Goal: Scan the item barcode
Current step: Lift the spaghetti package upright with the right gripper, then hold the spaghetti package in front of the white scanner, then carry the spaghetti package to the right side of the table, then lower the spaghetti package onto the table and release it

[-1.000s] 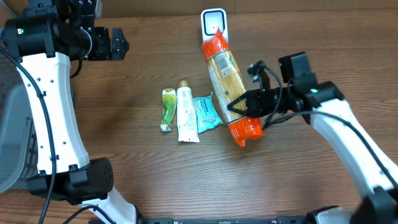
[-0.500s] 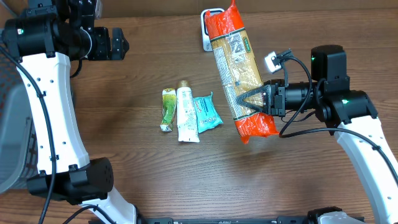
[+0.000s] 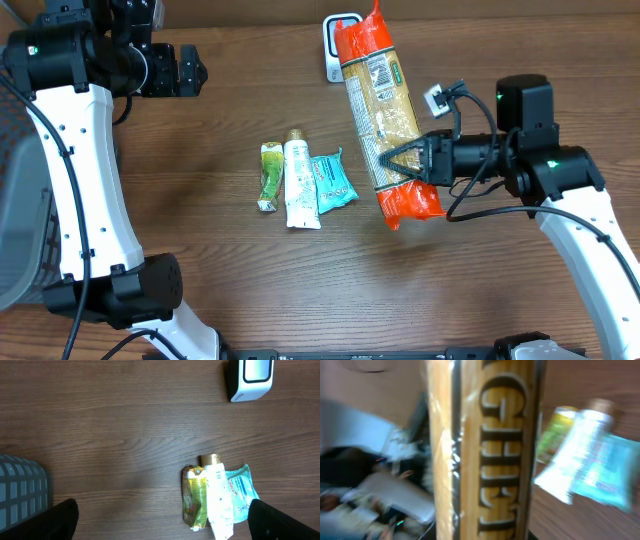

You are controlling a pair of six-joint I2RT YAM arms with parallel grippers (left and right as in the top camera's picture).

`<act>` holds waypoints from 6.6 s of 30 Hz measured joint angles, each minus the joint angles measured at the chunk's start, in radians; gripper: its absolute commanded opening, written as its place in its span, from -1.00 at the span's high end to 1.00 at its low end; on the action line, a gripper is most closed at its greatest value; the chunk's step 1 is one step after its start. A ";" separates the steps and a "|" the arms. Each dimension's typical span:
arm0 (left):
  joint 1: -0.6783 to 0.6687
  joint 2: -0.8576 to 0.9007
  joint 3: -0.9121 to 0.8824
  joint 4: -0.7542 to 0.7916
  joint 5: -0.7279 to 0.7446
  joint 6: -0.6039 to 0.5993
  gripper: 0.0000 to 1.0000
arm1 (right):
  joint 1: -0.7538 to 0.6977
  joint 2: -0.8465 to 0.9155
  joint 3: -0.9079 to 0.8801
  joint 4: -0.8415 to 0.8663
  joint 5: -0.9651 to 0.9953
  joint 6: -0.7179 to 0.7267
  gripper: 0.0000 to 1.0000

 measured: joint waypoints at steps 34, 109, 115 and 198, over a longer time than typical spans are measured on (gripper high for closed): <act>0.000 0.000 0.000 0.000 0.000 0.000 -1.00 | 0.351 0.903 0.784 0.091 1.865 -0.480 0.93; 0.000 0.000 0.000 0.000 0.000 0.000 -0.99 | 0.025 0.367 0.666 -0.764 1.326 0.324 0.93; 0.000 0.000 0.000 0.000 0.000 0.000 -0.99 | -0.042 0.370 0.407 -0.586 1.278 0.313 0.92; 0.000 0.000 0.000 0.000 0.000 0.000 -0.99 | -0.305 0.018 0.278 -0.455 0.858 0.138 -1.00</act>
